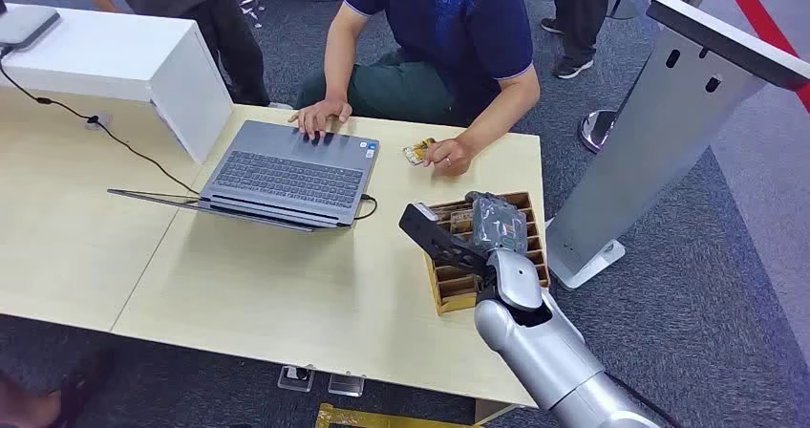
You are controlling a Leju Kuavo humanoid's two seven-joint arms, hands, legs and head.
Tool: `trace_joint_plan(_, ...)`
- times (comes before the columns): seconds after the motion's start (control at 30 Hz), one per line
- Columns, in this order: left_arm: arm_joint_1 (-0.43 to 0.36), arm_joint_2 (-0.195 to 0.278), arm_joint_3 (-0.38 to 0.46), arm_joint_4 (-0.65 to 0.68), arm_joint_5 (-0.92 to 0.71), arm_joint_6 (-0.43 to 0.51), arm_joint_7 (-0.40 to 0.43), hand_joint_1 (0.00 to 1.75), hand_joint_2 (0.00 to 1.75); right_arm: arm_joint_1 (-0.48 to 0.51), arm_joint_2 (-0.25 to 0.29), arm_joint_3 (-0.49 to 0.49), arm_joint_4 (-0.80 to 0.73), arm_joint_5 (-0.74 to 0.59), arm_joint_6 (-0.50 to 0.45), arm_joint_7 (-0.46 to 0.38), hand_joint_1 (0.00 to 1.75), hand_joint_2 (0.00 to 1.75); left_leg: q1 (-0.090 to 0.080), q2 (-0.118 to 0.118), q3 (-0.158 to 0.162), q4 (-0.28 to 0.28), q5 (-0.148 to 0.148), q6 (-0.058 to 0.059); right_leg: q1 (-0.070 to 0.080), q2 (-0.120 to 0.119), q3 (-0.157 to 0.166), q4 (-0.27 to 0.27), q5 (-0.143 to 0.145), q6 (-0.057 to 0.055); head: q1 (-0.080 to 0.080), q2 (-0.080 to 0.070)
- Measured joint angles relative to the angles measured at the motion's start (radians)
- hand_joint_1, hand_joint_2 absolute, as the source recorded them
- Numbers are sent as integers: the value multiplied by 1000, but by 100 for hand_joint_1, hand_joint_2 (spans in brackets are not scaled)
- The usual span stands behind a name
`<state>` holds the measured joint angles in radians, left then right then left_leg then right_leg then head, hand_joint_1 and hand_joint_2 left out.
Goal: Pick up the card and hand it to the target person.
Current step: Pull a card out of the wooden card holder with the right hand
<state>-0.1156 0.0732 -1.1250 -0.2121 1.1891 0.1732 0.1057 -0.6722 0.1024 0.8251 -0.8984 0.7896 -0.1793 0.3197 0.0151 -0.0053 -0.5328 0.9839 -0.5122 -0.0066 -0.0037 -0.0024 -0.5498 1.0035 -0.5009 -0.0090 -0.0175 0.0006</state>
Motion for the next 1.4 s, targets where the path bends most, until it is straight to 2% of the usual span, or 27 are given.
trace_joint_plan(0.2, 0, 0, 0, 0, 0, 0, 0, 0, 0, 0, -1, 0, 0, -1, 0, 0, 76, 175, 0, 0, 0, 0, 0, 0, 0, 0, 0, 0, 0, 0, 0, 0)
trace_joint_plan(0.4, 0, -1, 0, 0, 0, -1, 0, 0, 0, 0, -5, -8, 0, -7, 0, 0, 86, 175, 0, 0, 0, 0, 0, 0, 0, 0, 0, 0, 0, 0, 0, 0)
trace_joint_plan(0.8, 0, -2, 0, 0, 0, -6, 0, 0, 0, 9, -20, -22, -4, -21, 1, 9, 116, 175, 0, 0, 0, 0, 0, 0, 0, 0, 0, 0, 0, 0, 0, 0)
trace_joint_plan(1.13, 0, -3, 0, 0, 0, -5, 0, 0, 0, 9, -31, -25, -11, -38, 1, 7, 158, 175, 0, 0, 0, 0, 0, 0, 0, 0, 0, 0, 0, 0, 0, 0)
trace_joint_plan(1.27, 0, -3, 0, 0, 0, -5, 0, 0, 0, 9, -35, -27, -12, -48, 0, 6, 166, 175, 0, 0, 0, 0, 0, 0, 0, 0, 0, 0, 0, 0, 0, 0)
trace_joint_plan(1.4, 0, -3, 0, 0, -1, -5, 1, 0, 0, 10, -37, -29, -14, -50, -1, 6, 166, 175, 0, 0, 0, 0, 0, 0, 0, 0, 0, 0, 0, 0, 0, 0)
